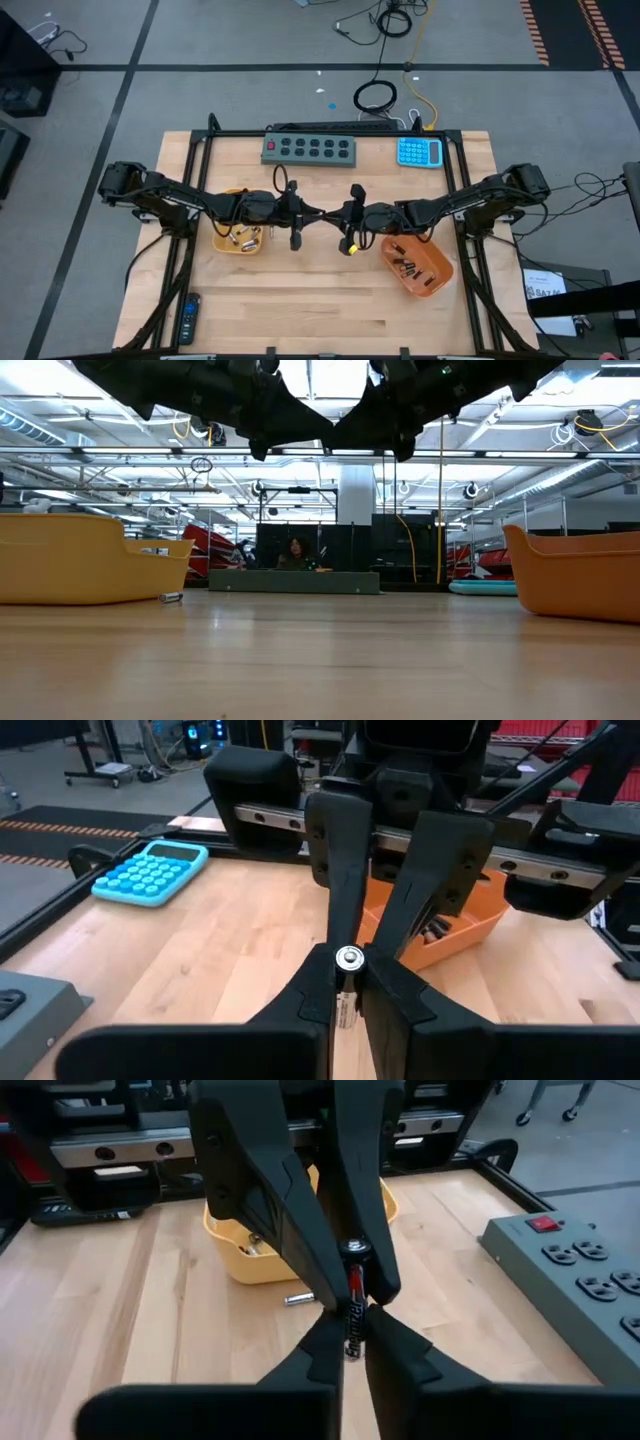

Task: Sort batteries
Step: Put the silver battery into the yellow bin

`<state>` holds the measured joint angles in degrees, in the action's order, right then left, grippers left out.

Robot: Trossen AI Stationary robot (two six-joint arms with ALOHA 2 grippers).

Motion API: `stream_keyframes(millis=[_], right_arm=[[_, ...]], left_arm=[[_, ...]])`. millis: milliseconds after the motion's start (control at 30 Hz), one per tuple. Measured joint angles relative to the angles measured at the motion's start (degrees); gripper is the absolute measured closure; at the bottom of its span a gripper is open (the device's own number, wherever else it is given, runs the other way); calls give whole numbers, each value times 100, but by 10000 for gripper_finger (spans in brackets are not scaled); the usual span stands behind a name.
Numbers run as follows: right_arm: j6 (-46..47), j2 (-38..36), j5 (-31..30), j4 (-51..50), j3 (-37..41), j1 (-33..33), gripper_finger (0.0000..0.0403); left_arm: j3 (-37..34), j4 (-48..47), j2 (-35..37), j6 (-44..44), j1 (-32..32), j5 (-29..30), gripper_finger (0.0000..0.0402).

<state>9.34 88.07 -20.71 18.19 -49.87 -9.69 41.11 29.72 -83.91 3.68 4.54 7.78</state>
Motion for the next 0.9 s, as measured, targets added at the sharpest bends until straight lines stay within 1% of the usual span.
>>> stream_keyframes(millis=[100, 233, 300, 400, 433, 567, 667, 733, 800, 900], right_arm=[[164, 0, 10, -3, 0, -2, 359], [383, -11, 22, -171, -4, -7, 302], [457, -17, 22, -283, -4, -2, 277], [494, -15, 20, -409, -4, 35, 249], [498, -15, 18, -478, -4, 56, 243], [645, -15, 15, -1096, -7, 112, 236], [697, -15, -14, -1648, -7, 114, 240], [728, -9, -19, -1835, -4, 114, 244], [735, -9, -76, -1765, 35, 114, 248], [683, -9, -283, -1166, 305, 92, 253]], left_arm=[[8, -73, 2, -4, 0, -16, 368], [-20, -551, 25, -2, -7, -14, 368], [-23, -633, 86, 9, -7, -14, 368], [-6, -902, 277, 55, -6, -2, 368], [-6, -1128, 351, 124, -4, -2, 368], [-7, -2232, 854, 496, 26, 46, 368], [-7, -3396, 1264, 961, 157, 106, 368], [-7, -4213, 1557, 1386, 256, 149, 368], [-5, -4970, 1776, 1884, 353, 278, 368], [-9, -6146, 1982, 2705, 606, 866, 368]])
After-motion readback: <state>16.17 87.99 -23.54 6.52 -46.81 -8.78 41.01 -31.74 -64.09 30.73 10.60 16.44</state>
